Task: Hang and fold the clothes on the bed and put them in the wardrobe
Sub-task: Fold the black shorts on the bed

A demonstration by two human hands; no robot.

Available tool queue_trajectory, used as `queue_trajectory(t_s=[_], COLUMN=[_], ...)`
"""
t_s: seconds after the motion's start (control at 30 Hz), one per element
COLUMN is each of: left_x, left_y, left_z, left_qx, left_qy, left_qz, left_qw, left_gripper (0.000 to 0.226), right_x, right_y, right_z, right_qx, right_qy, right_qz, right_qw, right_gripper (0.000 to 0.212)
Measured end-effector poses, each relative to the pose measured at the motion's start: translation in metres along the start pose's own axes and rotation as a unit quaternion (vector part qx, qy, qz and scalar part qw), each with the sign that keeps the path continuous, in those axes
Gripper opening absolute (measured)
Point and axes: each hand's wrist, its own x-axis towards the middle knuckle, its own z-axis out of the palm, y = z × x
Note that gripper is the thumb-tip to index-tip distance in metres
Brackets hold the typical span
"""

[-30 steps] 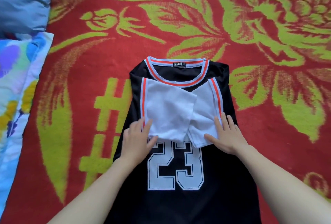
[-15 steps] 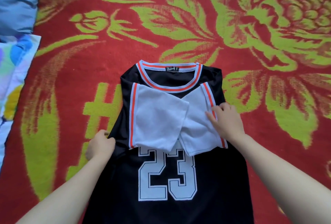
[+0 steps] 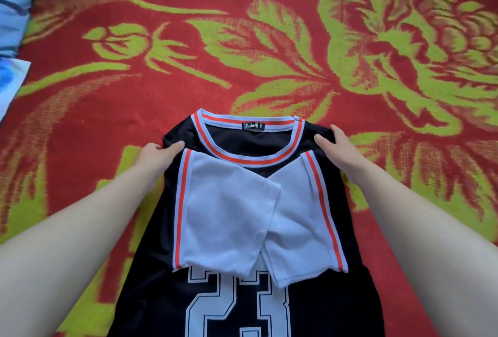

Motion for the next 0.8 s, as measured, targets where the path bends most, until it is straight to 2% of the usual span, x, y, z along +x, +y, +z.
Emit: queue_trajectory(t_s=[0.1,0.2,0.33,0.47,0.53,0.67,0.73,0.8], left_x=[0.009,0.013,0.012,-0.011,-0.027,-0.059,-0.071,-0.085], left_y=[0.012,0.018,0.013,0.02,0.021,0.004,-0.019,-0.049], left_z=[0.001,0.004,-0.006,-0.039,-0.056,-0.093,-0.108,-0.121], left_qx=[0.042,-0.027,-0.118,-0.269,-0.299,-0.277,-0.237,-0.142], left_qy=[0.037,0.032,0.027,-0.024,-0.054,-0.143,-0.153,-0.139], left_qz=[0.014,0.02,0.027,0.056,0.081,0.146,0.171,0.217], left_qw=[0.998,0.999,0.992,0.961,0.949,0.939,0.944,0.956], left_gripper=[0.04,0.03,0.027,0.031,0.031,0.033,0.041,0.044], right_x=[0.0,0.002,0.008,0.0,-0.017,-0.073,-0.105,-0.139], right_y=[0.008,0.009,0.01,-0.004,-0.009,-0.013,-0.008,0.003], right_z=[0.004,0.007,0.022,0.004,-0.014,-0.042,-0.054,-0.063], right_qx=[0.04,0.035,0.021,0.19,0.231,0.261,0.257,0.245], right_qy=[0.006,0.031,0.115,0.168,0.153,0.067,0.037,0.014], right_qz=[0.005,0.028,0.048,0.059,0.026,-0.059,-0.087,-0.108], right_qw=[0.999,0.998,0.992,0.966,0.961,0.961,0.962,0.963], right_gripper=[0.075,0.07,0.023,0.012,0.015,0.029,0.032,0.032])
